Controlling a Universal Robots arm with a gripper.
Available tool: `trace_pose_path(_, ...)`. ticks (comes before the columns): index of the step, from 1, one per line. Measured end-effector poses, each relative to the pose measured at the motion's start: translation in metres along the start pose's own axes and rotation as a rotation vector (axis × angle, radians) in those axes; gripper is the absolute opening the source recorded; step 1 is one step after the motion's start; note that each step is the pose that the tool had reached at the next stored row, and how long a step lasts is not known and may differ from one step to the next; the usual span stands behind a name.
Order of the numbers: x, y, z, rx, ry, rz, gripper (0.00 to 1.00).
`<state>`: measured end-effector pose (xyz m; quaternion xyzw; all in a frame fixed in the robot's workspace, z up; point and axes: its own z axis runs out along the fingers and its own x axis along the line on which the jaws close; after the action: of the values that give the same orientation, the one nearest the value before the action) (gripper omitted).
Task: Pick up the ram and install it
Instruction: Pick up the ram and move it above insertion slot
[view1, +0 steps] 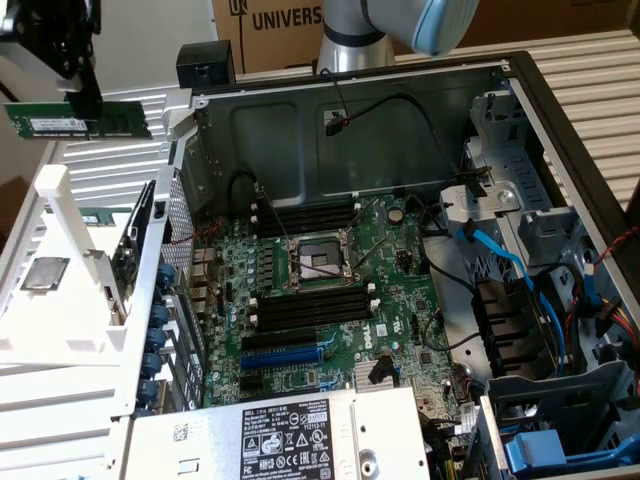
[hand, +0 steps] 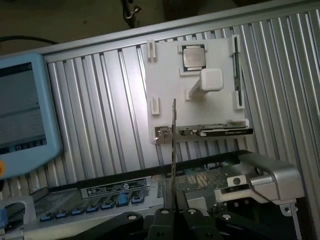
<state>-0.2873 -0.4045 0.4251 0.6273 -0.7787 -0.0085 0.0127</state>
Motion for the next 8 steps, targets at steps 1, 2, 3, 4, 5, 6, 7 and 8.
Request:
trace_pose_path(1, -0.001, -0.0043, -0.0009, -0.0003, 0.0001, 0.0, 0.12)
trace_pose_path(2, -0.002, -0.0088, -0.0017, -0.0008, 0.0002, 0.0, 0.12)
trace_pose_path(3, -0.003, -0.0132, -0.0022, -0.0012, 0.0003, 0.0, 0.12)
trace_pose_path(4, -0.004, -0.0174, -0.0027, -0.0016, 0.0003, 0.0, 0.12)
trace_pose_path(5, -0.005, -0.0222, -0.0031, -0.002, 0.0004, 0.0, 0.12)
trace_pose_path(6, -0.007, -0.031, -0.0036, -0.0026, 0.0006, 0.0, 0.12)
trace_pose_path(7, -0.008, -0.0357, -0.0039, -0.0029, 0.0007, 0.0, 0.12)
trace_pose_path(8, -0.009, -0.0402, -0.0041, -0.0033, 0.0008, 0.0, 0.12)
